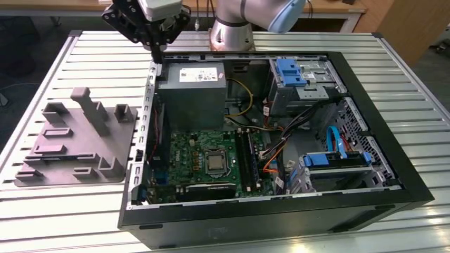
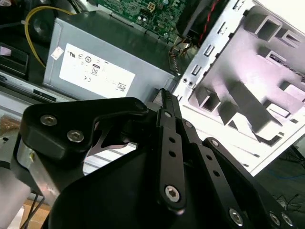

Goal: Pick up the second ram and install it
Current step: 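Reach for the second ram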

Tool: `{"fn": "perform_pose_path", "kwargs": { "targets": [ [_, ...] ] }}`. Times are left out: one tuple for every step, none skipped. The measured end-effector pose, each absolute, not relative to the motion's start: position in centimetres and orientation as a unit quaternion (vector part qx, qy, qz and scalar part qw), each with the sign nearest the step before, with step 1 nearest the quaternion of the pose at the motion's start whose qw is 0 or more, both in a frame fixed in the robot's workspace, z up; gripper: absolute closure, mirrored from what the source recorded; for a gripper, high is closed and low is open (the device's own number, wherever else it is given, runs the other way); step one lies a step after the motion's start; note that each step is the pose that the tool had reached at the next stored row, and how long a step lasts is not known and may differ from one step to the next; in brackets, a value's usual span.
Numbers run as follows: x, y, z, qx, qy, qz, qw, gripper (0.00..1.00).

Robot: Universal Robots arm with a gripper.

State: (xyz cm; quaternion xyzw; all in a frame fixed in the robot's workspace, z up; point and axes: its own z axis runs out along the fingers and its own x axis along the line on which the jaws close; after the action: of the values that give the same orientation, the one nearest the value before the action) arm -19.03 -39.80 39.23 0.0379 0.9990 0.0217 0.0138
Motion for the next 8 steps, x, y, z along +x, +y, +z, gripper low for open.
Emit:
{"fn": "perform_pose_path", "kwargs": {
  "targets": [
    [-19.3, -39.8, 39.2, 0.038, 0.999, 0.022, 0.014, 0.9],
    [-19.5, -39.8, 39.2, 0.038, 0.999, 0.022, 0.014, 0.9],
    [-19.8, -39.8, 39.2, 0.038, 0.999, 0.022, 0.014, 0.9],
    [-20.0, -39.8, 39.2, 0.038, 0.999, 0.022, 0.014, 0.9],
    [-20.2, -39.8, 39.2, 0.038, 0.999, 0.022, 0.014, 0.9],
    [-20.4, -39.8, 39.2, 0.038, 0.999, 0.022, 0.014, 0.9],
    [-20.6, -39.8, 39.2, 0.038, 0.999, 0.022, 0.014, 0.9],
    [-20.9, -39.8, 39.2, 0.038, 0.999, 0.022, 0.015, 0.9]
  ]
}}
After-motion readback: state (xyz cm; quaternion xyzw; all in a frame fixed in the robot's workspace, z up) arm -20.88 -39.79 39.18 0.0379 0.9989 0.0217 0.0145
